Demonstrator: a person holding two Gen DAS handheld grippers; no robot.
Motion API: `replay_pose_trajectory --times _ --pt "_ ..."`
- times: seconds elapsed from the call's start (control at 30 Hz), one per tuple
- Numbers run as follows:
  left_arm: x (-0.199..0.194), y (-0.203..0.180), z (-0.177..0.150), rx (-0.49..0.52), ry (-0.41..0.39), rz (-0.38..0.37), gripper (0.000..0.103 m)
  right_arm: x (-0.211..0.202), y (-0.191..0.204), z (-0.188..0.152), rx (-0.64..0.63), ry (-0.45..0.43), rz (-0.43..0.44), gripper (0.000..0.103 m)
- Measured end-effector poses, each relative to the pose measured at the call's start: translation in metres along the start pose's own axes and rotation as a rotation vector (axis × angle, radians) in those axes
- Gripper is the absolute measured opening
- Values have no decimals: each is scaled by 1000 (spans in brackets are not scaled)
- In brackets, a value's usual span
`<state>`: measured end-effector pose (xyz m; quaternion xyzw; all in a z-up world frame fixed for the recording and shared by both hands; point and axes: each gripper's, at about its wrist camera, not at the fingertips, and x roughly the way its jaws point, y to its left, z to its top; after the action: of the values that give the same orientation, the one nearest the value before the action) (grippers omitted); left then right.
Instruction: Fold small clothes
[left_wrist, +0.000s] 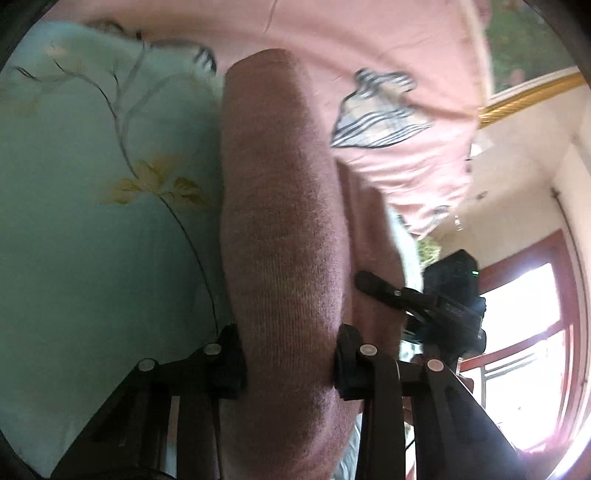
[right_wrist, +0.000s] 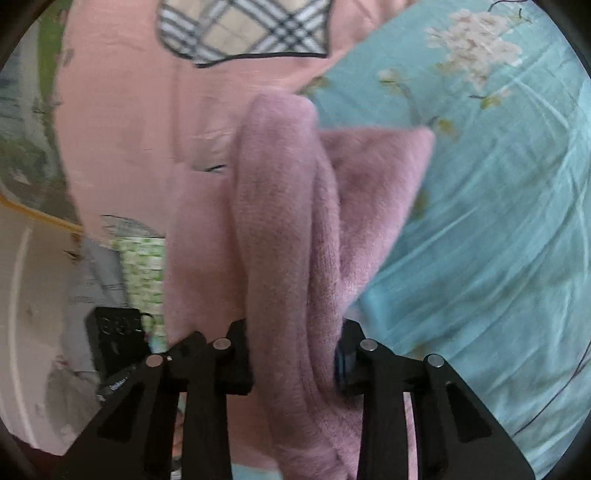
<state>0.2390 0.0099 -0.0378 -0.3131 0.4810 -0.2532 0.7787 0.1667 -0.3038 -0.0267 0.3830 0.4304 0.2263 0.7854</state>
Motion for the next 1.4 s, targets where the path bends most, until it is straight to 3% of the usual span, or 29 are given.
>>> replay_pose_trajectory --times 0.13,0.33,0.5,0.6,0.73,0.83,0.97,1.1,1.2,1.3,1.4 --pt "-68 6 -26 -2 -53 -13 34 1 33 -31 6 28 118 32" --pt "-153 53 -73 -60 -111 67 34 40 71 -76 -26 112 226 31" --pt "-158 117 -98 -180 -104 180 36 98 84 -103 -68 208 144 31" --pt "-156 146 -110 -263 -115 177 41 113 77 -106 -72 217 82 33" --pt "-162 140 -111 -254 -116 224 48 114 80 -102 -83 209 27 51" --pt "-167 123 -105 -233 -96 280 49 102 85 -97 -102 185 -5 51" --pt "-191 94 -92 -162 -169 345 47 69 95 -94 -145 97 -65 51" --pt "-197 64 -68 -95 -230 249 47 42 124 -93 -234 -18 -39 51" --pt "-172 51 -46 -47 -202 189 47 63 153 -89 -292 56 55 51" --pt "-140 62 -24 -21 -147 299 47 100 156 -80 -269 139 25 51" --pt "-110 100 0 -116 -76 397 40 129 136 -59 -225 139 -89 41"
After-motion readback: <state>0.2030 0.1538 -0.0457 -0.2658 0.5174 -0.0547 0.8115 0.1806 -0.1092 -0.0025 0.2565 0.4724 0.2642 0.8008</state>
